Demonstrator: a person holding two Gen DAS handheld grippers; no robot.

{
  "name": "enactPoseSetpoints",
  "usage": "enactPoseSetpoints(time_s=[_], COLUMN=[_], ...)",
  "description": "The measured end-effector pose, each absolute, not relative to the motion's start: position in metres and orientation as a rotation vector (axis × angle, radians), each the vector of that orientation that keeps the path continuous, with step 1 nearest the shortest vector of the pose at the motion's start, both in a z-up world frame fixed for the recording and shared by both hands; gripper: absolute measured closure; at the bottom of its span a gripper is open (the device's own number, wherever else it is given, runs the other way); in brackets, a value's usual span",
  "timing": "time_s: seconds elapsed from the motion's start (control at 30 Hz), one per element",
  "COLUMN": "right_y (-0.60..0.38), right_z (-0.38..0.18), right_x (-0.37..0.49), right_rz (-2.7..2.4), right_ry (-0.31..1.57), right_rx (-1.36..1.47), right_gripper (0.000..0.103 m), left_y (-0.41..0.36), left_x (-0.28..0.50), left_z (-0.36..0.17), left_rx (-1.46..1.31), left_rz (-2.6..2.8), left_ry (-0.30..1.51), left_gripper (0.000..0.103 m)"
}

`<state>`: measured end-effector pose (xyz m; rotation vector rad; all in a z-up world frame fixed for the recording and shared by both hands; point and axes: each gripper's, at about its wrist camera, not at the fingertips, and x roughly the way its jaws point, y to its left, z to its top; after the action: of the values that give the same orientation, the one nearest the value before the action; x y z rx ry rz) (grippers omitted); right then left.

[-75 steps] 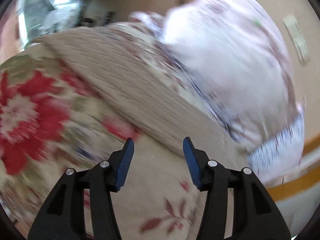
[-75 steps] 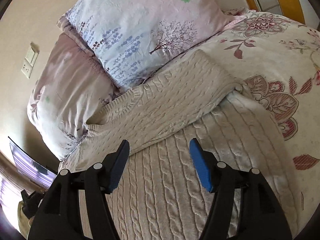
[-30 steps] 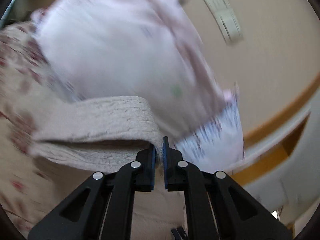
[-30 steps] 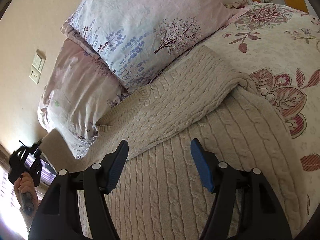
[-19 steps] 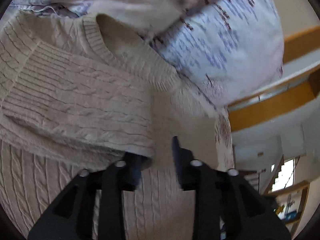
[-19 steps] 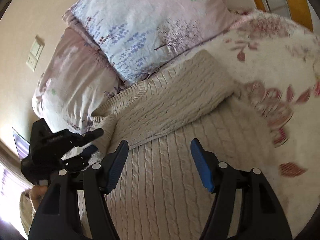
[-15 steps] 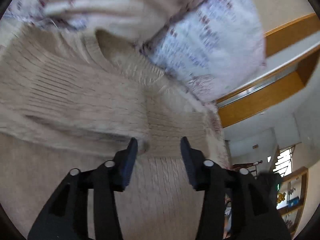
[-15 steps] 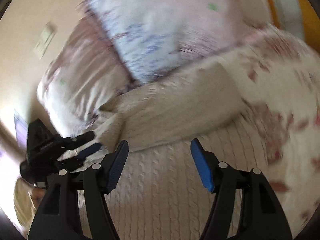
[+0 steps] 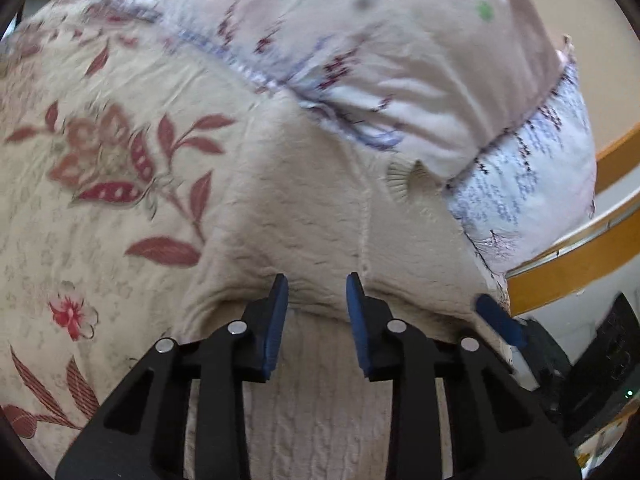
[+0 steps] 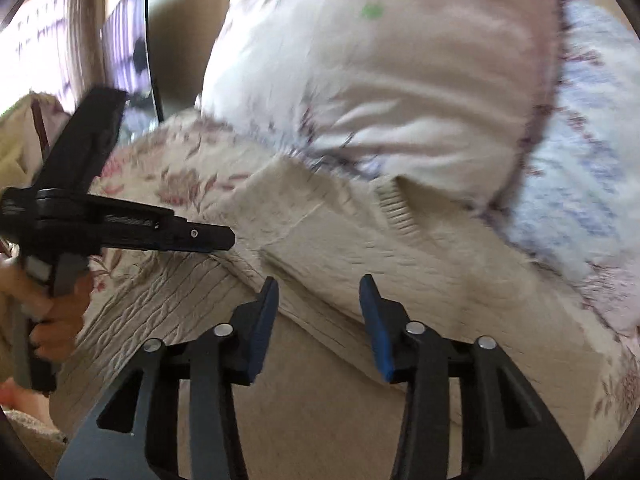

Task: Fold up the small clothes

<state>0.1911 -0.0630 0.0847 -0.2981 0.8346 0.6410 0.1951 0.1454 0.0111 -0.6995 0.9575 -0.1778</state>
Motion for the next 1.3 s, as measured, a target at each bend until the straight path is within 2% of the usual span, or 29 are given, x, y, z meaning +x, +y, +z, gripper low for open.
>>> enactPoseSetpoints(time_s=[0.03,0.13,0.27,0.53,0.63,0.7,0.73,0.8,0.87,1.0,1.17,1.23,1.27,1.3], right_y=[-0.056,-0.043,-0.058,-0.197,-0.267,-0.297,-0.317,-0.338,-0.352,-0.364,-0.351,-0.346,-0.343,-0.34], right_z=[0.078,0.059,0.056,0.102,0.086,0.068,0.06,0.056,0.055,0.046,0.015,0.013,0.014,0.015], right_x=[0.195,0.204,0.209,0.196,0.181,0.179,0.176,0.172,0.172,0.182,0.206,0.206,0.207,0.207], right_rz=[0.641,0.617,0.574,0.301,0.109,0.048,0.019,0.011,0.041,0.051,0.072,0.083,0.094,0.118], right_ry=[0.854,0.9,0.88,0.737,0.79,0.894,0.94,0.948,0.948,0.973,1.071,1.056,1.049,1.04], right_rx=[-0.305,-0.346,-0.256,0.243,0.416,0.476,0.53,0.605,0.669,0.713,0.757,0.737,0.713,0.701], right_gripper=[0.06,0.06,0.098,0.098,0.097,0.084,0.082,0.071,0.065,0.065,0.065,0.068,0.085,0.095], left_y=[0.148,0.151,0.152,0.153,0.154,0.154,0.153,0.15,0.145,0.139,0.139,0.139,0.138,0.138], left_x=[0.193,0.19,0.187,0.187,0.186,0.186,0.186,0.185,0.185,0.185,0.186,0.187,0.186,0.186], left_z=[0.009,0.006,0.006,0.005,0.005,0.005,0.006,0.008,0.01,0.011,0.011,0.011,0.011,0.011], left_rx=[-0.704,-0.699,-0.682,-0.696,-0.705,-0.715,-0.714,-0.707,-0.688,-0.673,-0.679,-0.679,-0.678,-0.675], left_rz=[-0.172,-0.183,-0.184,-0.195,-0.205,-0.222,-0.226,-0.231,-0.236,-0.235,-0.233,-0.233,-0.232,-0.232], left_ry=[0.956,0.954,0.95,0.945,0.948,0.947,0.947,0.947,0.946,0.954,0.96,0.961,0.96,0.96], left_gripper=[0.081,0.082,0.082,0.081,0.078,0.071,0.068,0.062,0.056,0.05,0.05,0.049,0.049,0.049])
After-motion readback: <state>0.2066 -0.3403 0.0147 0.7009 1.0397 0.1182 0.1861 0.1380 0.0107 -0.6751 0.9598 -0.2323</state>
